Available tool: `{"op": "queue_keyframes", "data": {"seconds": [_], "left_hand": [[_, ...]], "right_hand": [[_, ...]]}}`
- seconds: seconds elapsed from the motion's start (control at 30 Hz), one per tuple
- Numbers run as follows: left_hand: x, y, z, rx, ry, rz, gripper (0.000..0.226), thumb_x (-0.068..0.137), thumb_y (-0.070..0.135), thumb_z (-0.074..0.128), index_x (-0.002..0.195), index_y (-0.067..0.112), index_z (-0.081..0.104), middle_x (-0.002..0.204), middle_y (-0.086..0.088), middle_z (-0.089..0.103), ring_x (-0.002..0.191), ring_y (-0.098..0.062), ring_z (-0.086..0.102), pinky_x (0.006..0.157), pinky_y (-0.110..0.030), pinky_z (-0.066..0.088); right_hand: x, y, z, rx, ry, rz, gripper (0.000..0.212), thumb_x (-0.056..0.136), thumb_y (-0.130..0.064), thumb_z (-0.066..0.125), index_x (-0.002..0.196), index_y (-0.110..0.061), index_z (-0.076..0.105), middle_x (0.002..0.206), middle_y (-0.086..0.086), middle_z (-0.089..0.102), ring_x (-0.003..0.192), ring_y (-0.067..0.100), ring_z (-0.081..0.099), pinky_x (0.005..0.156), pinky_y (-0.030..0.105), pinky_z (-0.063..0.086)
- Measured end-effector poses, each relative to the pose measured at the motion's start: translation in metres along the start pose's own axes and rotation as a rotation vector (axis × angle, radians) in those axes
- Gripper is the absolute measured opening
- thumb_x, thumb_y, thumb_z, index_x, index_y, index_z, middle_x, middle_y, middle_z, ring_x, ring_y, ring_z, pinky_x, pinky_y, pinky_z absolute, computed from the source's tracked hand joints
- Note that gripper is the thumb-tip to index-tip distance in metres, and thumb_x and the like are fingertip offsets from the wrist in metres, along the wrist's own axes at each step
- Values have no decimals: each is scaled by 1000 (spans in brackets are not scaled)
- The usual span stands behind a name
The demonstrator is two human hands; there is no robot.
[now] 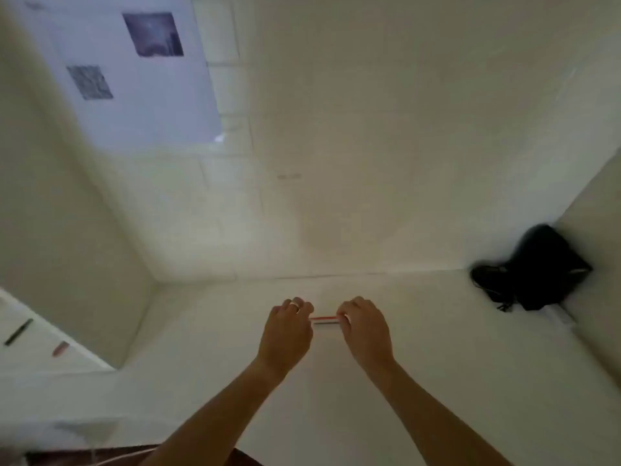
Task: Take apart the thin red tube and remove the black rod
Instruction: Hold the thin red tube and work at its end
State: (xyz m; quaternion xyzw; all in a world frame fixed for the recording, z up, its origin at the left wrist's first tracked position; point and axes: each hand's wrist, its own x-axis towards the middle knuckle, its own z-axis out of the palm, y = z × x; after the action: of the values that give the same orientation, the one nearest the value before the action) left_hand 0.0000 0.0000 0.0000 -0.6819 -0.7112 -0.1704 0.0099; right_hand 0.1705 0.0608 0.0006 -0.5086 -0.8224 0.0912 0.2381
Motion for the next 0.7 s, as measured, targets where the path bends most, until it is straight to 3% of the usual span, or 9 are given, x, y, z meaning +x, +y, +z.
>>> {"op": "queue_keyframes", "data": {"seconds": [0.13,0.3,0.43,0.7], "left_hand": [[-1,-19,44,-83,111,23,24,84,14,61,107,20,65,107,1,65,100,-20,61,82,-34,49],[2,-33,86,-113,247,95,19,94,32,51,105,24,64,106,6,63,98,-16,55,78,-29,42],[1,-38,100,-120,322,121,17,93,35,58,104,23,65,104,5,63,98,-17,54,77,-31,42],[-3,-36,95,-142,250,31,10,92,30,62,95,21,65,99,2,63,99,-22,55,84,-38,45]], "right_hand": [[-10,20,48,21,75,-26,3,91,-15,64,91,-17,67,90,1,63,83,21,60,72,37,54],[-18,37,83,78,190,-83,5,92,-15,64,96,-17,66,97,-2,61,89,19,57,76,33,54],[-21,40,90,65,260,-88,8,90,-11,65,97,-15,66,98,1,61,89,21,57,72,32,54],[-26,35,91,-63,254,-68,9,87,-11,66,95,-15,65,95,3,60,88,24,58,68,34,52]]}}
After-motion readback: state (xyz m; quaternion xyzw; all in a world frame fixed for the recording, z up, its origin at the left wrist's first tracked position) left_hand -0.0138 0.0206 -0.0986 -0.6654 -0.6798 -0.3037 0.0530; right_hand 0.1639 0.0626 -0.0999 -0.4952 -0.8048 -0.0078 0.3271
